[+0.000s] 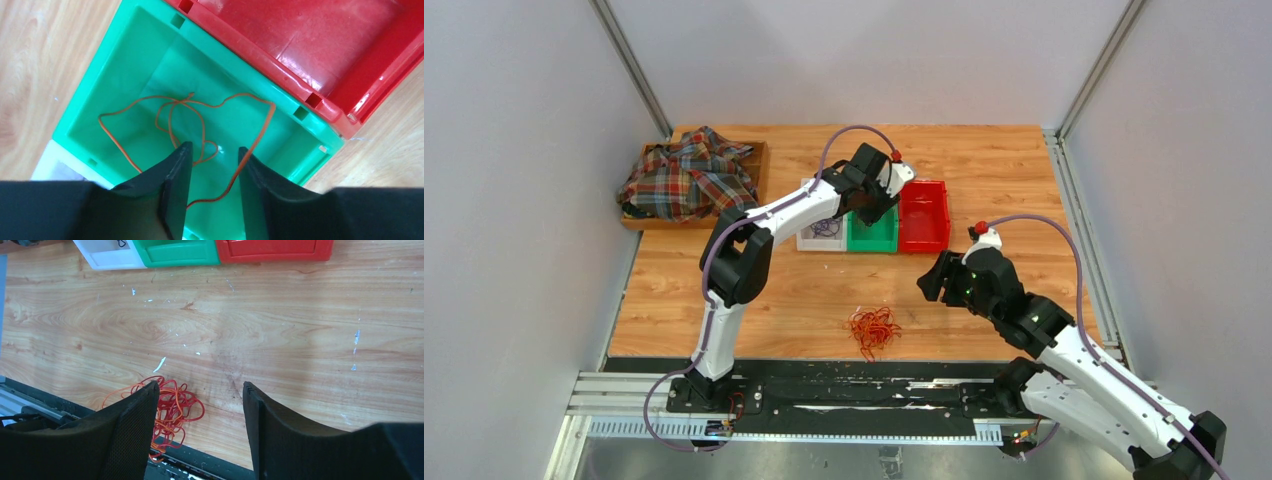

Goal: Untangle the cables

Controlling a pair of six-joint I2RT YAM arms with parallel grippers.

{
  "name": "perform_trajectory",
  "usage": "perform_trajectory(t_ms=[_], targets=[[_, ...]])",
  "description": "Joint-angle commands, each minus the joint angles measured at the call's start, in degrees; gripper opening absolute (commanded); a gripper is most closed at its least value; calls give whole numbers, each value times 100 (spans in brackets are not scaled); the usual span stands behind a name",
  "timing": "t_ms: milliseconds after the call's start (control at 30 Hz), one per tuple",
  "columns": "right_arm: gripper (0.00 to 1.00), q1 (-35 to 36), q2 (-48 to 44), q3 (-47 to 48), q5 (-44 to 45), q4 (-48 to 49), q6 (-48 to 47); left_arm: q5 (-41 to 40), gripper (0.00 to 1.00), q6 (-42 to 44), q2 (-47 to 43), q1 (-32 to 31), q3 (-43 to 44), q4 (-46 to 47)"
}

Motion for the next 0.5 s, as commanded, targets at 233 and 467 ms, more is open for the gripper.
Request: perform_trajectory(t_ms=[233, 467], targets=[[63, -161, 282, 241, -359, -232, -100, 1033, 80, -519, -369, 181, 1000, -832], [62, -157, 385, 243, -414, -235, -66, 1205, 80, -172, -695, 185, 735, -862]])
